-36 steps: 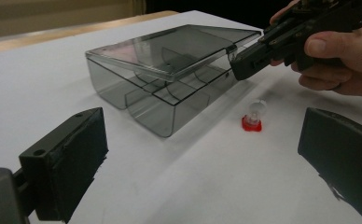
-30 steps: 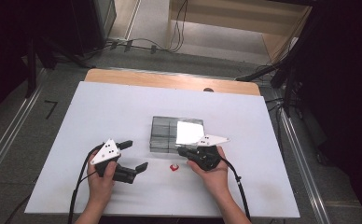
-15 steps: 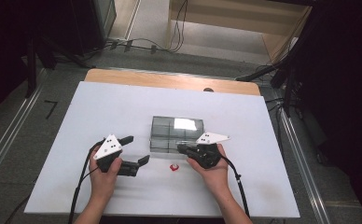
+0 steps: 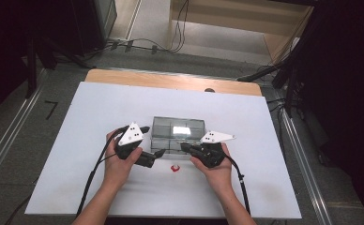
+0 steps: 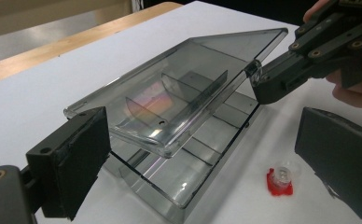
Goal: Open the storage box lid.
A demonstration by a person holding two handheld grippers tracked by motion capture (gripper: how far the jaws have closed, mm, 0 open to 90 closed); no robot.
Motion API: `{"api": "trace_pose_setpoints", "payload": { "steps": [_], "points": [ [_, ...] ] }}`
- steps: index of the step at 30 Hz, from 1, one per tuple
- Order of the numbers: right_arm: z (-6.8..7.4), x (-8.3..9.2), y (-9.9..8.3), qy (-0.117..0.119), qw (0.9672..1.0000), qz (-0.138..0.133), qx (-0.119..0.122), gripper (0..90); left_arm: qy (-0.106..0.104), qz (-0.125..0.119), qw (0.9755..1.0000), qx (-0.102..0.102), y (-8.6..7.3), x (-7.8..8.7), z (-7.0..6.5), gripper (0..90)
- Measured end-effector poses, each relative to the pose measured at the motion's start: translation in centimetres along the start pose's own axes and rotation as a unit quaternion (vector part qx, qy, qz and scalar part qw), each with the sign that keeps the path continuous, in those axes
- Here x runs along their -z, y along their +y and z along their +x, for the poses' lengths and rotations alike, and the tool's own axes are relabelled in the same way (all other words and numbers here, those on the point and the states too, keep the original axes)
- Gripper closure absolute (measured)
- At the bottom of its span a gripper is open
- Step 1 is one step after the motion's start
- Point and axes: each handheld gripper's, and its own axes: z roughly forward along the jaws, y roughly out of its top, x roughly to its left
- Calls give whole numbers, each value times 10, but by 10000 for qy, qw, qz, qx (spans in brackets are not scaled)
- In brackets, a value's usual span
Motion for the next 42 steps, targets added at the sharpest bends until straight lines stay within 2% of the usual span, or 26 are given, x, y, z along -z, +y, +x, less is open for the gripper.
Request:
{"api": "trace_pose_setpoints", "payload": {
  "steps": [5,12,15,18,23,27,32,36,42],
  "points": [
    [-2,3,3,-35,10000,-51,-13,882,95,88,9999,-18,-2,-6,1,28],
    [-3,8,6,-59,9999,-154,-29,882,358,211,9991,-10,0,-13,6,31],
    [-3,8,6,-57,9999,-159,-34,882,445,247,9987,-87,2,-16,6,50],
    [-3,8,6,-62,9998,-178,-22,882,609,278,9976,-187,3,-17,5,105],
    [-3,9,6,-76,9998,-185,-17,882,895,175,9957,-159,5,-16,7,242],
    [-3,10,7,-101,9997,-214,-10,882,851,124,9961,-223,8,-14,7,334],
    [-3,17,10,-81,9996,-260,50,879,880,8,9958,-266,13,-12,7,390],
    [-3,29,15,21,9992,-373,150,801,906,-61,9954,-310,18,-9,9,435],
    [-5,53,24,108,9967,-736,328,675,918,-147,9950,-350,23,-9,11,472]
  ]
}}
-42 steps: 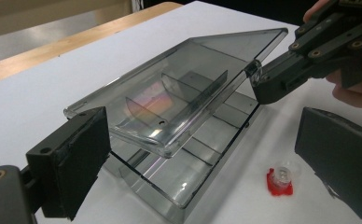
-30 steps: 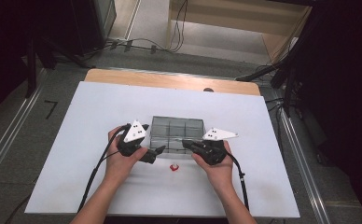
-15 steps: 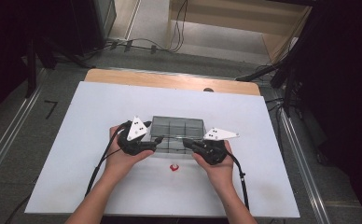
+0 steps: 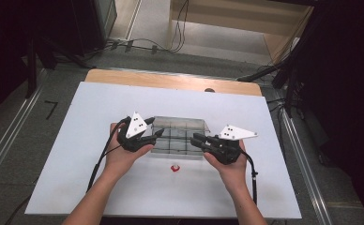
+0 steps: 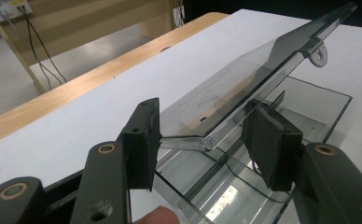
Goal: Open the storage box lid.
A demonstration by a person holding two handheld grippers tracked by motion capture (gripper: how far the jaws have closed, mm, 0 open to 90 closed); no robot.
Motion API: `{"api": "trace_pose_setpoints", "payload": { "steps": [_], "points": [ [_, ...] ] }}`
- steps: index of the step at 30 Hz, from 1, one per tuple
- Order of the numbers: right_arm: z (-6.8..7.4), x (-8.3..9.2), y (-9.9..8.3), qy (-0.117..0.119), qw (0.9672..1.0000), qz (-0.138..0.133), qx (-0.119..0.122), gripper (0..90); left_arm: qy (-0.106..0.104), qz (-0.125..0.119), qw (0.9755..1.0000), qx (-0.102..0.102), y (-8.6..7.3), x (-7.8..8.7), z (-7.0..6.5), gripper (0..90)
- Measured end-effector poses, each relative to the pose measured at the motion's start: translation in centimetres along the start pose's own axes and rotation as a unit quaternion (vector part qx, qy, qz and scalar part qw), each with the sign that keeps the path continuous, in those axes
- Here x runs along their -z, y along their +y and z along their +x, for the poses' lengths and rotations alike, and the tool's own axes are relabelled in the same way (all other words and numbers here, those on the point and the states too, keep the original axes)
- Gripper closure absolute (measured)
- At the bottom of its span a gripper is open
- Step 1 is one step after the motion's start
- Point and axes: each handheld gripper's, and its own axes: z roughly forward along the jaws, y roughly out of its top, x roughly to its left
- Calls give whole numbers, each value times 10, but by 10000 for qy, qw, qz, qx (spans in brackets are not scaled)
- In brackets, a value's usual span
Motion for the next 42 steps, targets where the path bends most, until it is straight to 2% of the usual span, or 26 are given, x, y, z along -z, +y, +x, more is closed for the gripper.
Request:
{"api": "trace_pose_setpoints", "payload": {
  "steps": [4,7,9,15,19,25,29,32,34,35,42],
  "points": [
    [-4,13,8,-129,9996,-214,118,491,4,-51,10000,-7,3,0,1,490],
    [-10,20,10,-358,9989,-311,65,324,-15,-99,9999,26,5,-1,3,505],
    [-14,22,9,-525,9982,-274,2,197,-17,-139,9999,75,6,-2,4,512],
    [-29,24,6,-365,9988,-276,-160,6,-54,-223,9996,189,9,-3,8,526],
    [-35,19,5,-419,9986,-275,-179,0,-62,-248,9994,235,11,-4,11,536],
    [-50,1,0,-532,9975,-117,-453,0,-77,-298,9991,299,16,-6,15,552],
    [-53,-10,0,-521,9977,-5,-422,0,-88,-383,9982,442,16,-7,19,560],
    [-55,-15,2,-683,9963,-14,-523,50,-78,-427,9978,507,18,-7,21,567],
    [-57,-17,5,-780,9954,-43,-550,136,-73,-442,9976,530,19,-7,23,575],
    [-58,-18,6,-805,9954,-65,-522,140,-79,-450,9974,551,19,-7,24,580],
    [-60,-23,12,-1099,9931,-147,-393,371,-29,-516,9960,724,22,-6,32,635]
  ]
}}
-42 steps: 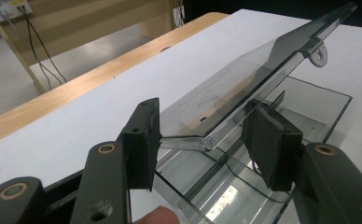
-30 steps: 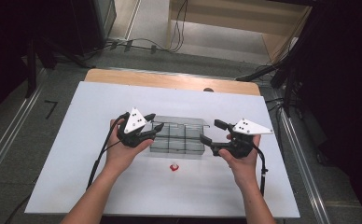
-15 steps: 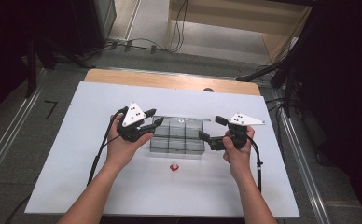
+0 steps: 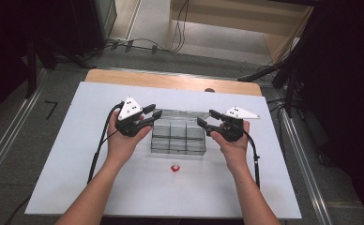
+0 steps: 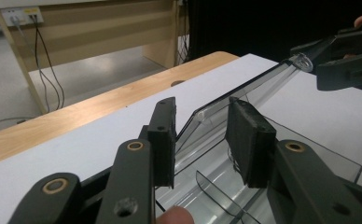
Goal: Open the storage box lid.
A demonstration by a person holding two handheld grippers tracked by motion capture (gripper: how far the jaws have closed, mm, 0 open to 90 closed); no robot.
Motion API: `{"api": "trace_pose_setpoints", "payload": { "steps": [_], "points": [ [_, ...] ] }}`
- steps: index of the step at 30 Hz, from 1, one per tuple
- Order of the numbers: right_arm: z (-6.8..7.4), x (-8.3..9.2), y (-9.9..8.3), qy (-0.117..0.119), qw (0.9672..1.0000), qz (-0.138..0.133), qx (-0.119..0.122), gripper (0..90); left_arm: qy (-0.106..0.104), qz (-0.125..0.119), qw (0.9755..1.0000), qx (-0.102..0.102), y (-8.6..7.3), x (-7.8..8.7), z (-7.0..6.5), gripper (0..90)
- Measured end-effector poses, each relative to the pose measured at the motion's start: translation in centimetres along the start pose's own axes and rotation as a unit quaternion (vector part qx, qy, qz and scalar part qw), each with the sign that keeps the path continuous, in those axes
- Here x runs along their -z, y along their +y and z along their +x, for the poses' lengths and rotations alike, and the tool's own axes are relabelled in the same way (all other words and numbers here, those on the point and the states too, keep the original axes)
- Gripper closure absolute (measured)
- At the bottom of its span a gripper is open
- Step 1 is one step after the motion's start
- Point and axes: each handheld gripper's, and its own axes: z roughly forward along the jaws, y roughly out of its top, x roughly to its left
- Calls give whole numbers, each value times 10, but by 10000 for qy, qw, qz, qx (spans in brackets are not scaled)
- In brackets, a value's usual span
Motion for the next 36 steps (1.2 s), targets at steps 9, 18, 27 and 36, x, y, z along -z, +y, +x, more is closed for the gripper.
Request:
{"api": "trace_pose_setpoints", "payload": {
  "steps": [9,18,27,36],
  "points": [
    [-7,-2,10,-48,10000,45,58,583,-16,-3,9999,160,3,-1,9,668],
    [-10,-6,25,-38,9985,401,368,606,-75,110,9994,317,0,-10,17,675],
    [-17,-10,29,59,9988,420,240,615,-50,240,9990,384,-6,-16,23,694],
    [-21,-15,28,72,9994,323,137,610,-80,337,9976,601,-13,-23,29,726]
  ]
}}
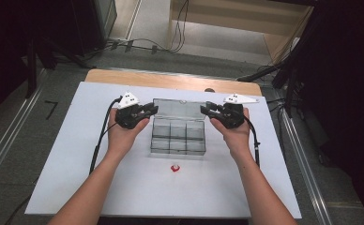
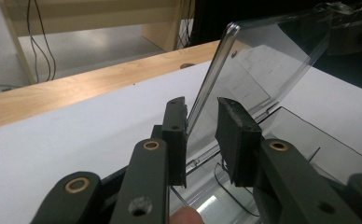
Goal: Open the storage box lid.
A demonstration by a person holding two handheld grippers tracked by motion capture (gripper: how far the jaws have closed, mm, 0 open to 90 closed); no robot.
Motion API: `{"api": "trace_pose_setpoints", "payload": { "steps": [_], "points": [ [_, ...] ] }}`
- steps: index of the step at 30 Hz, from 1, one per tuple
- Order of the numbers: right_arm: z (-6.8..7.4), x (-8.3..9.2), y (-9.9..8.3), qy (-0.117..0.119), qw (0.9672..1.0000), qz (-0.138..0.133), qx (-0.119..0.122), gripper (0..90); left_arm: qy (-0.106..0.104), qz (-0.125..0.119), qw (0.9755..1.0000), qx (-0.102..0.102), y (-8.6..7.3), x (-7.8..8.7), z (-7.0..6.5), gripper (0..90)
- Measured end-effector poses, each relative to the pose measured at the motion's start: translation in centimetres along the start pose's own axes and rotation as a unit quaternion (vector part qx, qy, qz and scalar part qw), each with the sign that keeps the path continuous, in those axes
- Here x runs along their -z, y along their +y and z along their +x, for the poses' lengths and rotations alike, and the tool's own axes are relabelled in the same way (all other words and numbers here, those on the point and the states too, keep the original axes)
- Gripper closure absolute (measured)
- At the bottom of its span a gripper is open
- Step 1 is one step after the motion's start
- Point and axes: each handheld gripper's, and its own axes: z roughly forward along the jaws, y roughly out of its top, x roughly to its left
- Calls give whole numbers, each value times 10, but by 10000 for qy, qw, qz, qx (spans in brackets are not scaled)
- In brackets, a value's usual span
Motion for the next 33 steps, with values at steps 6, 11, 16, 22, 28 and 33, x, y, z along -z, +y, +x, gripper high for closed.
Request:
{"api": "trace_pose_setpoints", "payload": {
  "steps": [6,11,16,22,28,33],
  "points": [
    [-3,-5,-2,22,10000,-77,-44,594,-41,2,9999,165,-3,-4,5,757],
    [-5,-11,-5,34,9998,-118,-130,577,-52,39,9998,194,-5,-6,10,802],
    [-8,-19,-10,55,9997,-120,-222,567,-43,32,9997,219,-6,-6,11,838],
    [-12,-23,-13,137,9992,-219,-319,563,-22,-18,9996,265,-7,-8,12,847],
    [-12,-29,-17,158,9990,-195,-366,537,-37,-34,9995,299,-8,-9,13,844],
    [-13,-33,-23,220,9984,-221,-482,520,-89,52,9995,287,-11,-13,13,774]
  ]
}}
